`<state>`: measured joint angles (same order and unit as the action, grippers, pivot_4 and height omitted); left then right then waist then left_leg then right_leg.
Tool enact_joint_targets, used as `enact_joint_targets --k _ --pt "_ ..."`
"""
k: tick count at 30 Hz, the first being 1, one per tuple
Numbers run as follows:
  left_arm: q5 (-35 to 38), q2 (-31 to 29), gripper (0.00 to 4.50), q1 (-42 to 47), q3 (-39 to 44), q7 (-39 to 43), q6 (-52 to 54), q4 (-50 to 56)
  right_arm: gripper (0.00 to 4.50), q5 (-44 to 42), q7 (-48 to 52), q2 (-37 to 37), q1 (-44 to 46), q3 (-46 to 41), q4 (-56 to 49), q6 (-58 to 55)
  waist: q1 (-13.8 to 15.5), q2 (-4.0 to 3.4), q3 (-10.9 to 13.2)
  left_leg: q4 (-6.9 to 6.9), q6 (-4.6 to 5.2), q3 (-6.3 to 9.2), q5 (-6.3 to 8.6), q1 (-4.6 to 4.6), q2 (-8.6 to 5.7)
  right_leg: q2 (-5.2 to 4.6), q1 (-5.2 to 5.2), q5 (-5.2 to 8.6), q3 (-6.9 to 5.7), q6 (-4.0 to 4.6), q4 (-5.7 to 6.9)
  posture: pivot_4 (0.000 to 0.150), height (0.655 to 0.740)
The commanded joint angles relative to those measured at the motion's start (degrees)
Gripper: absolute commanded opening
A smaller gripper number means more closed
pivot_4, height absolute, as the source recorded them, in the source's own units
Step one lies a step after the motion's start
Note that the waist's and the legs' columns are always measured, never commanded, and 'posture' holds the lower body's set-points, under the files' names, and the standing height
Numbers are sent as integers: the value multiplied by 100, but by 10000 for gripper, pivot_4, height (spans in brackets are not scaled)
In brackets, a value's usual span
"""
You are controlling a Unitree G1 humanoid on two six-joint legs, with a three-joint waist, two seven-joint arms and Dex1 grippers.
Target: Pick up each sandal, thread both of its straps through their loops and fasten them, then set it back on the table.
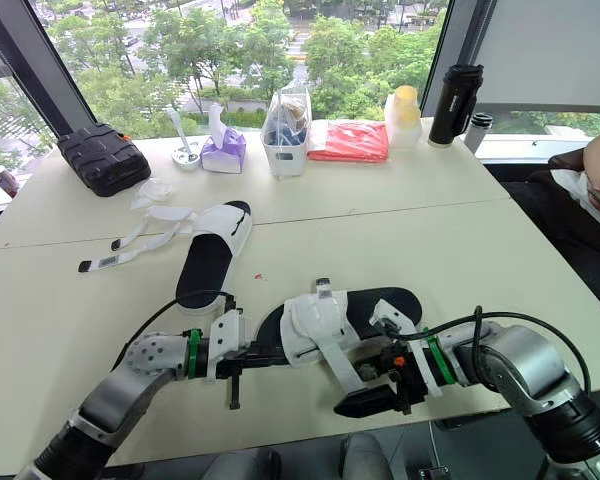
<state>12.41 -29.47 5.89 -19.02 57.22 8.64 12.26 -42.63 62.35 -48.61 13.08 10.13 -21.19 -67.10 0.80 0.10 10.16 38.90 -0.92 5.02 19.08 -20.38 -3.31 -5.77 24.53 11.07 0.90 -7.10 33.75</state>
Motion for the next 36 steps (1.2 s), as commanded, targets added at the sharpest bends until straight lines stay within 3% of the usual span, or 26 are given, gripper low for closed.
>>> enact_joint_targets --k 1,5,6,15,19,23,29,36 --pt "-228 -112 0 -258 -451 140 299 -194 21176 -203 -127 77 154 -72 -136 -148 1 0 0 0 0 0 0 0 -1 0 0 0 0 0 0 1500 7400" --pt "-260 -116 0 -202 -462 179 262 -267 2257 -199 -114 58 291 -18 -73 -115 1 0 0 0 0 0 0 -1 -1 0 0 0 0 0 -1 1500 7400" --pt "-274 -117 0 -183 -469 189 244 -289 1064 -161 -89 30 334 16 -64 -76 2 0 0 0 0 0 0 -1 -1 0 0 0 0 0 -1 1500 7400" --pt "-287 -153 0 -3 -449 294 192 -465 1064 -508 75 34 929 -9 -372 -223 -1 0 0 2 0 0 0 -1 -2 0 -3 0 -1 0 -3 1500 7400" --pt "-301 -167 0 138 -434 375 143 -607 1064 -1115 -258 771 2140 -319 -10 -773 -16 -3 -1 4 0 0 0 2 -1 0 -3 -3 0 5 -3 1500 7400" --pt "-314 -134 0 209 -468 385 142 -650 1064 -1070 -583 1497 2833 -260 752 -922 12 8 -8 6 0 5 -1 2 2 7 -6 -8 -3 13 0 1500 7400" --pt "-324 -124 0 165 -468 334 165 -594 1064 -547 -488 1846 2995 345 1463 -486 -9 11 -11 4 10 6 6 -5 -15 -12 0 -11 -4 14 -1 1500 7400" --pt "-302 -143 0 110 -449 265 207 -521 1064 -155 -35 1601 2849 787 1649 -131 -6 11 -11 5 11 5 6 -2 -17 -13 -1 -11 -2 13 0 1500 7400"
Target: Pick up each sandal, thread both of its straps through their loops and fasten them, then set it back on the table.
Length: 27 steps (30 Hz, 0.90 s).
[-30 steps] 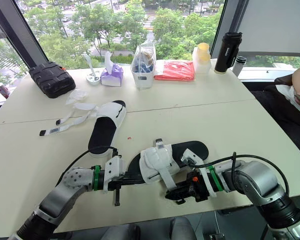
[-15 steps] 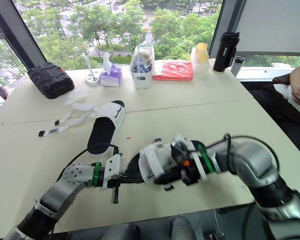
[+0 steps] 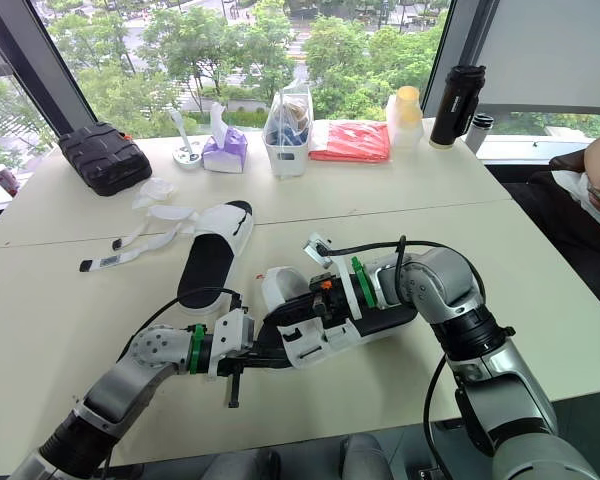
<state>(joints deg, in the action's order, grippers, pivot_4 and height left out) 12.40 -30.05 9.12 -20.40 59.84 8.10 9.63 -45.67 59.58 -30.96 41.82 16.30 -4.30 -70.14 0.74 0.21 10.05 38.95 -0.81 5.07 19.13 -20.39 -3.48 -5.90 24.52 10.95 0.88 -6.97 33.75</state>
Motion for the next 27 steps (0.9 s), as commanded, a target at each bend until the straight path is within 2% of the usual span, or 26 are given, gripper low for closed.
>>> enact_joint_targets --k 1,12,22,27 --pt "-300 -85 0 -214 -312 -4 261 -258 1064 202 313 -220 -50 228 -54 216 0 0 0 0 0 0 0 0 0 0 -1 0 0 0 0 1500 7400" --pt "-314 -72 0 -207 -328 -20 206 -298 1064 729 891 -804 -362 731 -337 773 -1 2 -3 0 0 -1 0 3 0 0 -5 0 -1 -1 -1 1500 7400" --pt "-318 -79 0 -200 -322 -32 207 -276 1064 1081 934 -730 -547 921 -388 1136 -3 12 -32 0 0 1 0 4 1 0 -5 1 -2 -1 -2 1500 7400" --pt "-317 -68 0 -189 -316 -53 216 -271 1064 927 955 -659 -435 784 -350 907 -3 14 -48 0 0 1 0 6 2 1 -6 1 -2 -1 -2 1500 7400"
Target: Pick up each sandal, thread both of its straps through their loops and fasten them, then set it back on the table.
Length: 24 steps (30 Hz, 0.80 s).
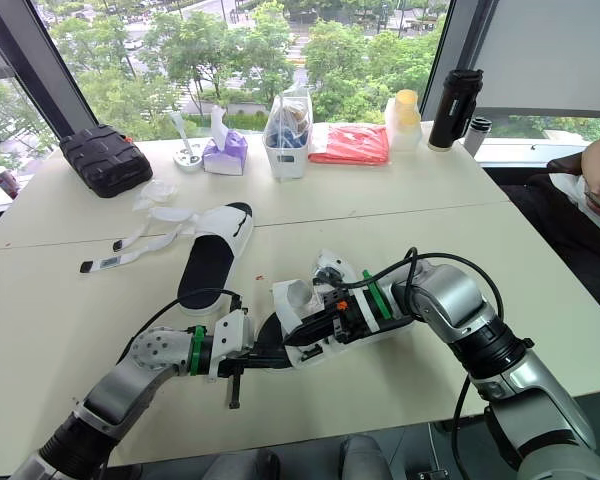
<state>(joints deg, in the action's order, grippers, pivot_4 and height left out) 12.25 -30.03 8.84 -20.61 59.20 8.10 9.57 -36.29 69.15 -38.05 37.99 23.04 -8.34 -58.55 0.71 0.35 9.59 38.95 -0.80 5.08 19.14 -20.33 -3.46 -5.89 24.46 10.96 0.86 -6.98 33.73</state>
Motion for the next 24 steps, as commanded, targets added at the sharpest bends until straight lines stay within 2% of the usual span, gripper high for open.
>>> enact_joint_targets --k 1,24 --pt "-300 -68 0 -158 -294 6 220 -266 1064 -18 5 59 -31 107 41 -283 -1 -1 -3 0 0 0 0 0 0 0 0 0 0 0 0 1500 7400" --pt "-293 -47 0 -131 -284 -37 223 -295 1064 -72 -45 310 29 79 -100 -704 -1 -2 -16 0 0 1 0 0 0 0 0 0 0 0 0 1500 7400"
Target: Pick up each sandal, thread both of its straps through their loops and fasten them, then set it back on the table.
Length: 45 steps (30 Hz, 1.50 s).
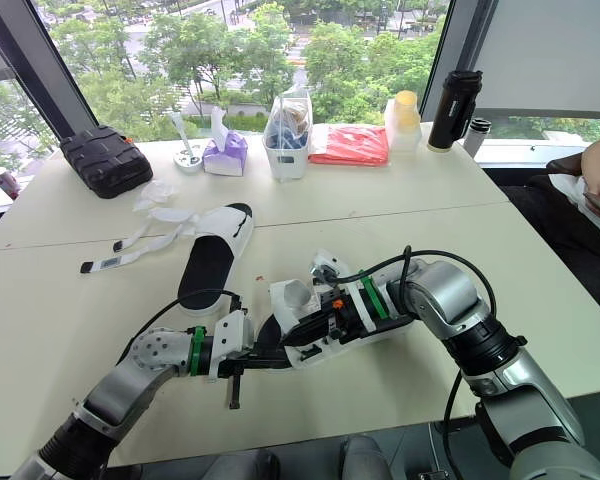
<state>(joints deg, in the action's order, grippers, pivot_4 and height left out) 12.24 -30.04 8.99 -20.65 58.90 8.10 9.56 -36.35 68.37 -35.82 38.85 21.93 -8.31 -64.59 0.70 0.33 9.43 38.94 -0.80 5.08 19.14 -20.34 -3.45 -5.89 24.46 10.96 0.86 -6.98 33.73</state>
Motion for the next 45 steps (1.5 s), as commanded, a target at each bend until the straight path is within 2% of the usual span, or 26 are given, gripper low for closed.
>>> enact_joint_targets --k 1,13,24,27,30,37,45 --pt "-291 -43 0 -142 -280 -7 222 -299 1064 -64 36 88 -53 192 -96 -104 0 0 0 0 0 0 0 0 0 0 0 0 0 0 0 1500 7400" --pt "-299 -32 0 -128 -281 -20 195 -336 1064 -111 3 249 -6 136 -41 -225 -2 -1 -5 0 0 0 0 0 0 0 0 0 0 0 0 1500 7400" --pt "-309 -14 0 -121 -290 -39 174 -359 1064 780 321 -75 -67 689 398 761 -7 9 -35 0 0 -1 0 9 1 1 -9 1 -1 -1 0 1500 7400" --pt "-319 1 0 -124 -285 -46 160 -382 9555 865 459 -115 42 654 520 929 -7 17 -46 0 0 -1 0 16 1 1 -16 2 0 1 0 1500 7400" --pt "-328 8 0 -123 -280 -48 146 -399 24334 794 402 23 202 498 582 860 -7 17 -49 0 -1 0 0 20 2 1 -21 3 -1 1 0 1500 7400" --pt "-354 18 0 -95 -292 -39 89 -456 24334 593 391 340 615 241 829 524 -10 14 -49 1 -2 0 -1 20 3 2 -18 2 0 2 1 1500 7400" --pt "-364 5 0 -78 -286 -33 46 -493 24334 550 507 323 767 142 959 491 -13 13 -48 1 -2 0 -1 16 3 2 -12 2 0 2 2 1500 7400"
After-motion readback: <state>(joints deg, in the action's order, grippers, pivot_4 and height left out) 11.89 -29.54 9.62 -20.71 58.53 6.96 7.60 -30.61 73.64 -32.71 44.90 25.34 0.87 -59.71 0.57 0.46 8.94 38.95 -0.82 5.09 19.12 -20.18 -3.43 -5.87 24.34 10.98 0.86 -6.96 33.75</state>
